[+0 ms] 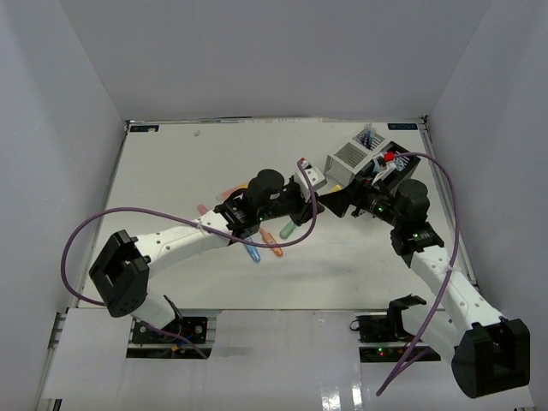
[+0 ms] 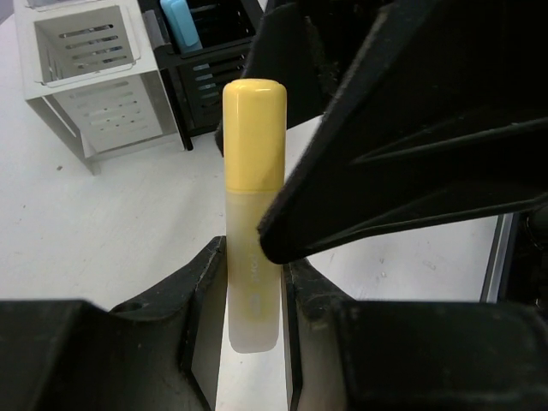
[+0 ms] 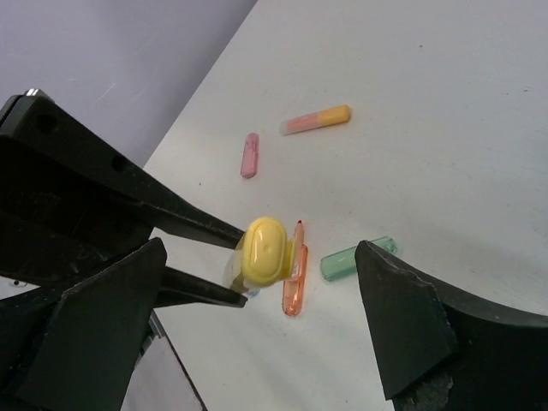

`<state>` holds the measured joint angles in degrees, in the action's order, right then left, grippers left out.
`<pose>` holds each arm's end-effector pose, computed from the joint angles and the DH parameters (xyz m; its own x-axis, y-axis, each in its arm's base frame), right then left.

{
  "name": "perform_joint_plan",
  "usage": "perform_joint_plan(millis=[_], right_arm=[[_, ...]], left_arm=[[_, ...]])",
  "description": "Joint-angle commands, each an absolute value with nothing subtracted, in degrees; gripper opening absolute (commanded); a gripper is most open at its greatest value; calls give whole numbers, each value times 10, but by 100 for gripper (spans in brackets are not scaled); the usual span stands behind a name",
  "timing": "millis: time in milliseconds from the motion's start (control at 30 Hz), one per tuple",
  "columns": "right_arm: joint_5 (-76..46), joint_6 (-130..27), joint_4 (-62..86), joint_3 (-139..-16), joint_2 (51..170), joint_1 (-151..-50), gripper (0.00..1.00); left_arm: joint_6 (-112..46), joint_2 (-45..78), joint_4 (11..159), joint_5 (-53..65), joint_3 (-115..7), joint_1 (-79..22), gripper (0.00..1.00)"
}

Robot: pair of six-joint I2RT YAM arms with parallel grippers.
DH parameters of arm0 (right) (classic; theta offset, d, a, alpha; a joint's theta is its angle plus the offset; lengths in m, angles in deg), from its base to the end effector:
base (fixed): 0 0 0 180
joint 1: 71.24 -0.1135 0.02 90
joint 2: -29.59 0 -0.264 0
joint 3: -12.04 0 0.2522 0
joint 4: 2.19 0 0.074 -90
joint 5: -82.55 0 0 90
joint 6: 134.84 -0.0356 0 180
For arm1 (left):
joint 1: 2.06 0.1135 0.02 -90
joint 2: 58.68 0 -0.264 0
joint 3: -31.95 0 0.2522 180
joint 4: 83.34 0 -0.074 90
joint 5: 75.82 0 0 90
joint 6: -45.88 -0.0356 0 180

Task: Sort the stationery into containers
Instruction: Pick up the stationery from the center of the board, then place the stationery in the storage box.

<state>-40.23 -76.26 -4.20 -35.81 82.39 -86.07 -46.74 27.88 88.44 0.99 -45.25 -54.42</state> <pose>0.2033 0.0738 0.2967 -0.4270 0.3403 -0.8378 -0.6038 0.5823 0.5443 0.2113 -0.2873 0.3032 -0.1429 0.2582 -0.9555 0.9113 0.4110 -0.0253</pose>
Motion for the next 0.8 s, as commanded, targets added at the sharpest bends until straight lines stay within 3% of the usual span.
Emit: perform_joint_plan(millis=[0,67,100,167,200,300,333,400,433,567,767], right_arm=[[-405,-773,-92,-381,843,-869,98],[-403,-773,-97,-382,848,-870,88],[-402,-773,-99,-382,851,-870,74],[-395,-770,-97,-385,854,-870,61],[-390,-765,-91,-385,853,-870,46],[-373,-751,-68,-391,849,-870,19],[-369,-746,-61,-392,848,-870,15],[-354,-730,-38,-398,844,-870,8],[-334,-722,-28,-404,842,-870,8],[-249,-670,39,-428,841,-870,8],[-21,-595,115,-493,854,-867,8]], left_arm=[[-476,245,903,-15,-441,-552,2],[-475,241,905,-15,-437,-552,3],[-473,240,906,-15,-435,-552,3],[-471,239,908,-10,-433,-552,9],[-470,239,907,-8,-432,-552,10],[-466,242,905,9,-433,-552,16],[-465,244,905,16,-434,-552,20],[-458,249,901,37,-440,-552,36],[-454,255,891,51,-445,-552,54],[-446,268,848,95,-473,-550,85],[-362,275,729,183,-510,-477,95]])
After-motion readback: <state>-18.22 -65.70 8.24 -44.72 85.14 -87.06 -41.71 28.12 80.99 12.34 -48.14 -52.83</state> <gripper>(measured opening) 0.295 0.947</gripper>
